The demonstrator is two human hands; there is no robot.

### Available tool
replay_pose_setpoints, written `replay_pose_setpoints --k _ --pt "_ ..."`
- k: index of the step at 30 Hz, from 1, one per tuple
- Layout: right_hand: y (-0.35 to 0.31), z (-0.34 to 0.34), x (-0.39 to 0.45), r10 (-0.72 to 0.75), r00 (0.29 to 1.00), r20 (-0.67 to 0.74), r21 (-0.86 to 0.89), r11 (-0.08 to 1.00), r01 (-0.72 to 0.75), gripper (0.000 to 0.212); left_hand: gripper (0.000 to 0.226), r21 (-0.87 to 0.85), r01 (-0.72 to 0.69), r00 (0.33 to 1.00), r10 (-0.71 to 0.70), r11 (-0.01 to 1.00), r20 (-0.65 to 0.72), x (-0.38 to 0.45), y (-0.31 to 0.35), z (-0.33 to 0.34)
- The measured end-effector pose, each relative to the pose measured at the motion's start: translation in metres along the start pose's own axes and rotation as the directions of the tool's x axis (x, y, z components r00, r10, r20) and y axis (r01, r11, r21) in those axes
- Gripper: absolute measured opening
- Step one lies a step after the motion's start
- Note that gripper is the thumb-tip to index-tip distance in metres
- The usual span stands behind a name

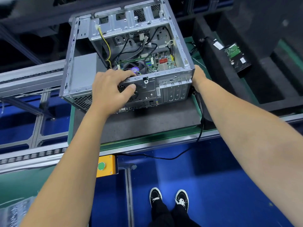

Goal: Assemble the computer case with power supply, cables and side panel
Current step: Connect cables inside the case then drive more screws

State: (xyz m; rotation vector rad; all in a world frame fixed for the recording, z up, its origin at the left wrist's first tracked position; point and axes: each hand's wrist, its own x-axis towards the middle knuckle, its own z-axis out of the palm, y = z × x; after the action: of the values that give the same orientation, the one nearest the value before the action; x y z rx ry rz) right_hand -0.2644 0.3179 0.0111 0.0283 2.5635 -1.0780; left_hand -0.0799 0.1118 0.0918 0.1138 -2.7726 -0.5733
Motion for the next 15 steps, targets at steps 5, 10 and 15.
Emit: replay_pose_setpoints --k 5,10,15 --pt "-0.004 -0.007 -0.016 -0.031 1.0 -0.006 -0.058 0.998 0.031 0.035 0.042 -0.006 0.021 1.0 -0.021 1.0 0.0 0.0 0.0 0.0" --pt "0.0 -0.011 -0.019 -0.001 1.0 -0.01 -0.077 0.997 0.0 0.031 0.044 -0.001 0.03 1.0 -0.03 1.0 0.003 0.001 0.003 0.0" --pt "0.004 -0.01 -0.02 0.042 0.999 0.009 0.176 0.983 -0.043 0.033 0.044 -0.008 0.044 0.999 -0.043 0.999 0.005 0.0 0.004 0.0"
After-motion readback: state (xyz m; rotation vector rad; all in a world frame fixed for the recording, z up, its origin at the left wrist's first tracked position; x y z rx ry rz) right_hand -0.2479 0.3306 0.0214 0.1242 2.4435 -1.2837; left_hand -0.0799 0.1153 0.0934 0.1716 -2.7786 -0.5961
